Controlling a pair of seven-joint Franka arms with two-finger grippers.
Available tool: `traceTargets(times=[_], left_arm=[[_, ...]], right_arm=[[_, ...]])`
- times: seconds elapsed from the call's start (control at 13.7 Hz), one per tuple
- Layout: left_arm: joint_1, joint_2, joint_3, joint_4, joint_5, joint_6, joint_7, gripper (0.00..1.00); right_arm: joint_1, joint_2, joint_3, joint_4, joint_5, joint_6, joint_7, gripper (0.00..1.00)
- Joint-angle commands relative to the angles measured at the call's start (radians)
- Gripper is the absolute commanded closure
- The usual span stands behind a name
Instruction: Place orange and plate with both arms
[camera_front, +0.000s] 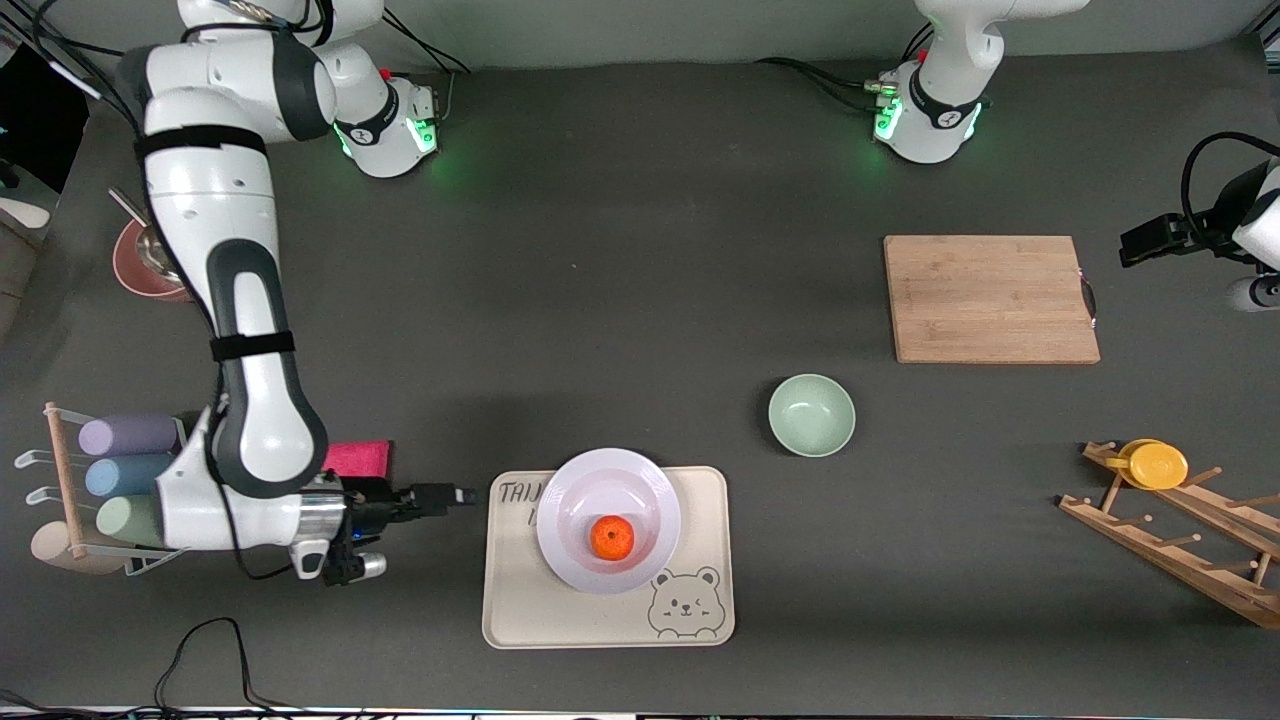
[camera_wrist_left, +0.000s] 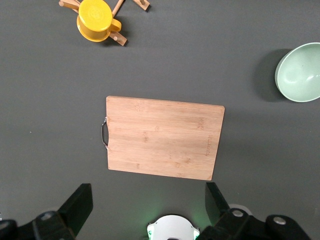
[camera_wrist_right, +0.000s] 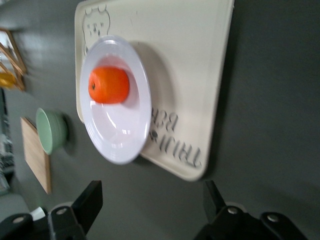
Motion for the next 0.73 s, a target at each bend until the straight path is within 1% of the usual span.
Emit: traceTargets(times=[0.0,0.15,0.29,0.36,0.51,0.66], left_arm=[[-0.009,-0.014,0.011,0.009,-0.009,-0.026,0.013,0.00],[-0.009,-0.015,0.011,0.011,-0.009,-0.031,0.013,0.00],[-0.009,-0.017,0.011,0.012,-0.009,-0.034,0.013,0.00],[-0.008,-0.018,0.011,0.012,-0.009,-0.034,0.013,0.00],[-0.008,-0.018,0.014,0.014,-0.009,-0.036,0.013,0.00],[-0.008,-0.018,0.017,0.014,-0.009,-0.036,0.013,0.00]], right_arm=[[-0.007,-0.143,-0.019,-0.033,-0.208,-0.131,0.027,0.00],[-0.003,-0.235,-0.048,-0.039,-0.332,-0.217,0.062,0.00],[-0.003,-0.332,-0.047,-0.056,-0.483,-0.277,0.123,0.00],[-0.003,-0.383,-0.045,-0.075,-0.529,-0.291,0.154,0.00],[-0.004,-0.475,-0.039,-0.124,-0.654,-0.306,0.218,0.00],[-0.007,-0.577,-0.026,-0.195,-0.716,-0.317,0.275,0.00]])
